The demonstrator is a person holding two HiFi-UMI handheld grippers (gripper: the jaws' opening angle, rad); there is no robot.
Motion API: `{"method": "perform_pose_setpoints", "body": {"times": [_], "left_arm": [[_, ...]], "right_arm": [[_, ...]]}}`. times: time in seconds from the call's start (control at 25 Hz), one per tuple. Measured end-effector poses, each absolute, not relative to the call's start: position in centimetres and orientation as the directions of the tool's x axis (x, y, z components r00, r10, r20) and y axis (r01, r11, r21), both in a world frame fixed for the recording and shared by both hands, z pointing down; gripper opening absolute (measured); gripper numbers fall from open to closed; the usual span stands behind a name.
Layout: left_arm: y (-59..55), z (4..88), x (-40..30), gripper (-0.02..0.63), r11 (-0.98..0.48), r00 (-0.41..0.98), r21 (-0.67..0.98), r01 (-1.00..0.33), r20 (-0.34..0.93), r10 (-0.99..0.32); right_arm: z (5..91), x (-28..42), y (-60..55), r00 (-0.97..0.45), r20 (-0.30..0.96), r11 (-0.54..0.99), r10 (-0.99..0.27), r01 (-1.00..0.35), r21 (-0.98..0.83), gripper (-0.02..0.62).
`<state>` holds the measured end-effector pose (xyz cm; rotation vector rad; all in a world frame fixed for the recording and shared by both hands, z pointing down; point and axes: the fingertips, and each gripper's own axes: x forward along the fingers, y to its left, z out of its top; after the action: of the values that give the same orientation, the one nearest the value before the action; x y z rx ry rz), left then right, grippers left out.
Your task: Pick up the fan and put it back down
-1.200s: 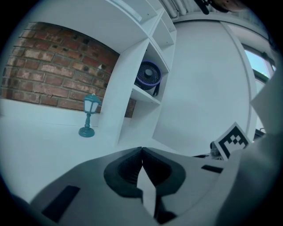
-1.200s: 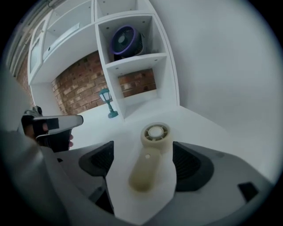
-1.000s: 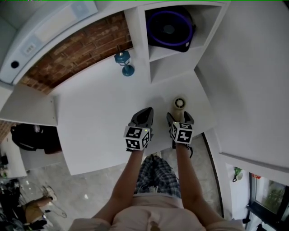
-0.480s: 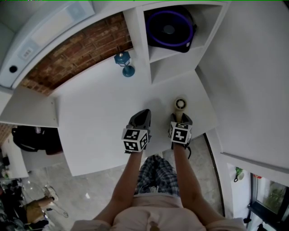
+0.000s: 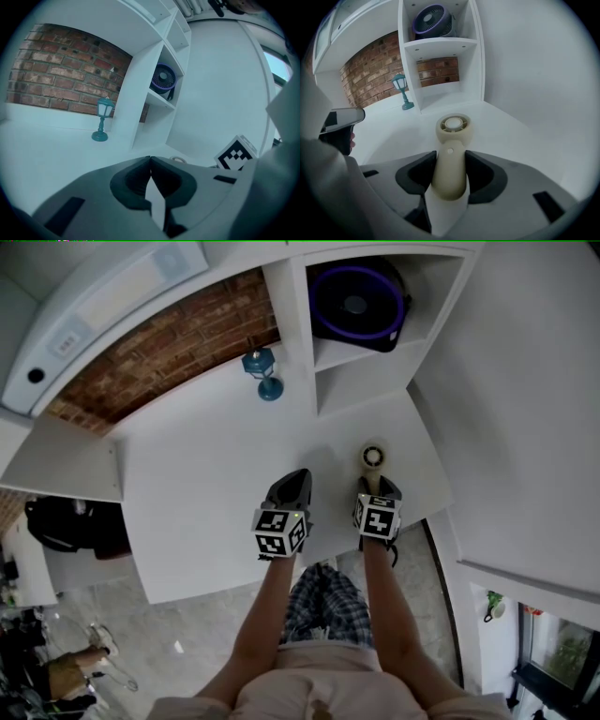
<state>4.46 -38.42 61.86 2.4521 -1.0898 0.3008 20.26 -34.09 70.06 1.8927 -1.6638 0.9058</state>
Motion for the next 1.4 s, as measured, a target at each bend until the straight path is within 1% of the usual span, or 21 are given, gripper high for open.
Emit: {"method": "perform_pose_setpoints", "body": {"times": [0.28,0.56,0.84,1.04,1.2,1.28,1.4], "left_arm": [[-38.3,60.4,3.1,0.028,-0.580,0.651,0.296,-0.759,0.348,-0.674],[-38.5,56.8,1.3,0.028,-0.577,0.636,0.269,-0.771,0.297,-0.712],[-38.9,51.6,-1.2,0.028,-0.569,0.611,0.229,-0.790,0.215,-0.762],[-38.7,47.9,-3.1,0.028,-0.555,0.587,0.207,-0.806,0.150,-0.796],[-39.1,45.5,-4.3,0.028,-0.546,0.570,0.189,-0.816,0.107,-0.815],[-39.2,45.0,-4.8,0.028,-0.541,0.562,0.182,-0.821,0.097,-0.821],[-39.2,44.7,-5.5,0.028,-0.534,0.555,0.182,-0.826,0.091,-0.827]], "right_arm": [[68.0,20.0,-34.1,0.035,0.693,-0.139,-0.720,-0.986,-0.095,0.204],[62.5,18.9,-34.8,0.004,0.576,-0.084,-0.817,-0.990,-0.113,0.204],[53.7,17.3,-35.4,-0.030,0.365,-0.012,-0.931,-0.994,-0.111,0.204],[46.7,16.0,-35.1,-0.061,0.162,0.040,-0.985,-0.991,-0.129,0.204],[41.6,15.5,-34.4,-0.068,-0.007,0.068,-0.998,-0.989,-0.132,0.204],[40.4,15.3,-34.2,-0.068,-0.047,0.073,-0.997,-0.990,-0.124,0.204],[39.7,14.8,-34.4,-0.077,-0.054,0.083,-0.996,-0.990,-0.115,0.204]]}}
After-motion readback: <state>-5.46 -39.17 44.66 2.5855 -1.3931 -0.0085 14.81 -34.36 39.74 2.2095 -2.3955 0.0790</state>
